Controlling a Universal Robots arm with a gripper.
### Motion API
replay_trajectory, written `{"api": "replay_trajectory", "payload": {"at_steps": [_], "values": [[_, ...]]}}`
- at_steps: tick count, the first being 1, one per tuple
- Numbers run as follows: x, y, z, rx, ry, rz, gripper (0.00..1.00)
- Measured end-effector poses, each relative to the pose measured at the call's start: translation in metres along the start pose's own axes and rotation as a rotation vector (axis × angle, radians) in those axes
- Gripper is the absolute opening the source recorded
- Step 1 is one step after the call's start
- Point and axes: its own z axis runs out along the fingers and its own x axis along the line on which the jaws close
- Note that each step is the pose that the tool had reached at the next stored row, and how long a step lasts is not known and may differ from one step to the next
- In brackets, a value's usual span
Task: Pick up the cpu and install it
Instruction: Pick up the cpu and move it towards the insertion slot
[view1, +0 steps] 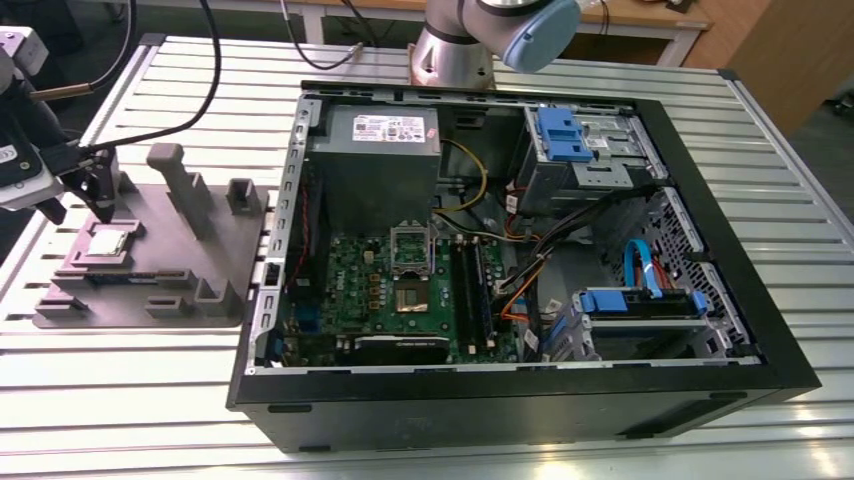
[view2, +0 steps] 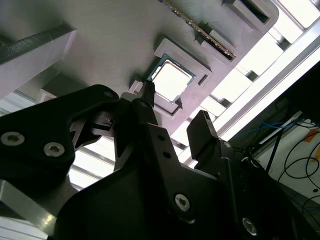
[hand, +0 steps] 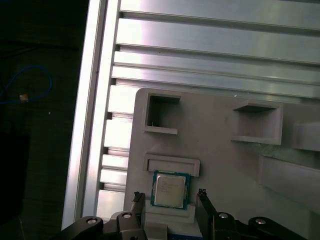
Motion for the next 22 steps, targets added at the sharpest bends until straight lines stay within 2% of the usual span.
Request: {"api": "replay_trajectory", "payload": {"at_steps": [5,15,18,22], "values": [[-0.0003,0.0,0.001,-0.0002,-0.0006,0.007,0.53],[-0.0008,-0.001,0.0177,-0.0001,-0.003,0.052,0.53],[-0.0008,-0.0012,0.0206,0.0004,-0.0032,0.06,0.53],[-0.0008,-0.0012,0.021,0.0008,-0.0033,0.062,0.54]]}}
